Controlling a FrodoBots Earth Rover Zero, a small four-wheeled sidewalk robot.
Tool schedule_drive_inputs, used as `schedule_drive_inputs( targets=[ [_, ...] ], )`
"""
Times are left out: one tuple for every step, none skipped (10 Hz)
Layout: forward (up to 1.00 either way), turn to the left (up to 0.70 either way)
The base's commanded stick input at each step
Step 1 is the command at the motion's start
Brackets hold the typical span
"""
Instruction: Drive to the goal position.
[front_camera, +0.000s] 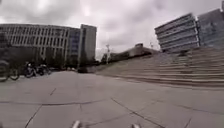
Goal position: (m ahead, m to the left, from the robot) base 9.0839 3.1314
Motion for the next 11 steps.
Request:
schedule_drive_inputs(
  targets=[
    [0.70,0.15],
    [0.70,0.05],
    [0.70,0.02],
    [0.70,0.02],
    [0.70,0.02],
    [0.70,0.01],
    [0.70,0.00],
    [0.70,0.00],
    [0.70,0.00],
    [0.70,0.00],
    [0.70,0.00]
  ],
)
